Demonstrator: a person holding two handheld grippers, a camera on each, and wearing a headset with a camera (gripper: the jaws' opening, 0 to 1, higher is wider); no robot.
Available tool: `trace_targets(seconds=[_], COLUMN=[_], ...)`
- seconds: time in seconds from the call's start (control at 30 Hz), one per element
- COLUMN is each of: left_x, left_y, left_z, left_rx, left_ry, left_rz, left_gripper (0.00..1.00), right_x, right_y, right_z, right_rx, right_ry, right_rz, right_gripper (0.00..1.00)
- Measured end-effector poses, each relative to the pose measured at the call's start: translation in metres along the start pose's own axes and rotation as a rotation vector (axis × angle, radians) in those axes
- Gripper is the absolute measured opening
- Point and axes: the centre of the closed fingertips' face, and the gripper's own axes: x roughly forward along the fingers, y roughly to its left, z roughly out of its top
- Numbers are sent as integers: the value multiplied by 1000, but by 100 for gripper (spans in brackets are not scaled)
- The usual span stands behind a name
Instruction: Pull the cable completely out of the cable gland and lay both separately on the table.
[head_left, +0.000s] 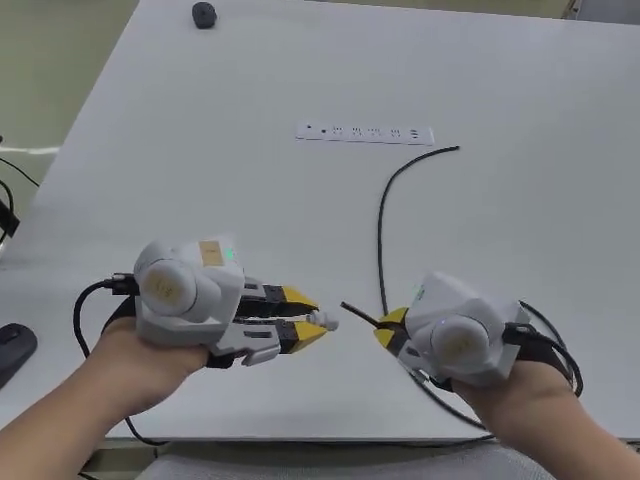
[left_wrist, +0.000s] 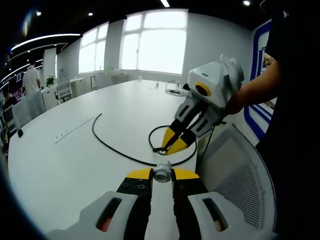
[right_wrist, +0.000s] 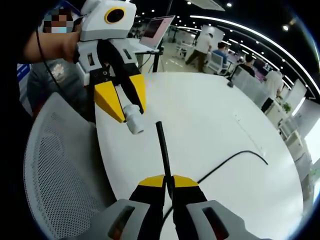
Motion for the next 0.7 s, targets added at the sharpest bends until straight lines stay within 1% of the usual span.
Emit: trace_targets(seconds=[0.23,0.3,0.37,0.43,0.57,0.63,0.7], left_x=[-3,-3,-5,-6,-9,-12,-14], left_y=[2,4,6,8,13,14,16], left_z=[-12,-15,-19,-24,-34,-38,-42], left_rx=[-12,-18,-24,-33,-48,-48,-45], left_ry=[-4,-5,-11,-13,-20,-27,-35], left_rz=[12,17,25,30,47,55,64], left_gripper=[15,15,15,15,15,15,15], right_x=[9,13,19,24,37,45,53], right_y=[-13,-17,-20,-22,-21,-17,-13], right_z=[26,33,44,52,70,77,83], right_rx=[-49,-52,-74,-88,-126,-138,-155], right_ry=[-1,-3,-3,-2,0,4,5], right_rz=[5,9,15,21,39,58,66], right_gripper=[0,0,0,0,0,0,0])
